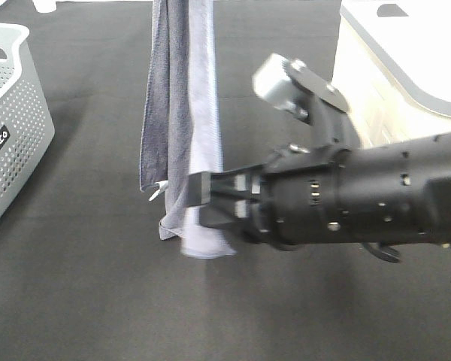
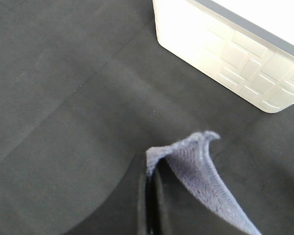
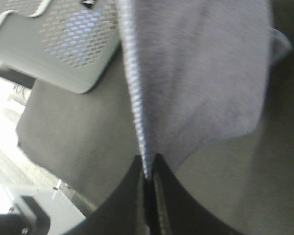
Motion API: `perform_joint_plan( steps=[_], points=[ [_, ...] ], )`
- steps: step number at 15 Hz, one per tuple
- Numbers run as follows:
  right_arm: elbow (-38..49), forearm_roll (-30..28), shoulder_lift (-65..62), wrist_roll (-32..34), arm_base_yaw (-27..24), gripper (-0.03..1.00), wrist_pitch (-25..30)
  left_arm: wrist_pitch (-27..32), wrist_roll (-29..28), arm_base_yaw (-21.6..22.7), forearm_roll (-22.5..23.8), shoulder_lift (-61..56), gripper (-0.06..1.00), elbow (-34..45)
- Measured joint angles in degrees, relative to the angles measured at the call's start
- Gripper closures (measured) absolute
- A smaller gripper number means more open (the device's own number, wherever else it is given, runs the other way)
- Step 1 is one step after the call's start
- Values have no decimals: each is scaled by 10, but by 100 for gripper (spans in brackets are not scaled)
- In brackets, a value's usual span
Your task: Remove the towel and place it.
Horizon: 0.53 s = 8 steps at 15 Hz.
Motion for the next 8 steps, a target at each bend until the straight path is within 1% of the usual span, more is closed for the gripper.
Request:
perform_joint_plan(
  steps=[2,3,6,8],
  points=[
    [18,0,0,13,-63,96,35,2,4,0,-2,0,94,0],
    [20,-7,1,14,-116,96,70,2,10,0,-2,0,94,0],
    [20,-92,1,22,-230,96,155,2,15,0,-9,0,94,0],
    [11,-174,1,42,-293,96,197,2,15,0,-10,0,94,0]
  ],
)
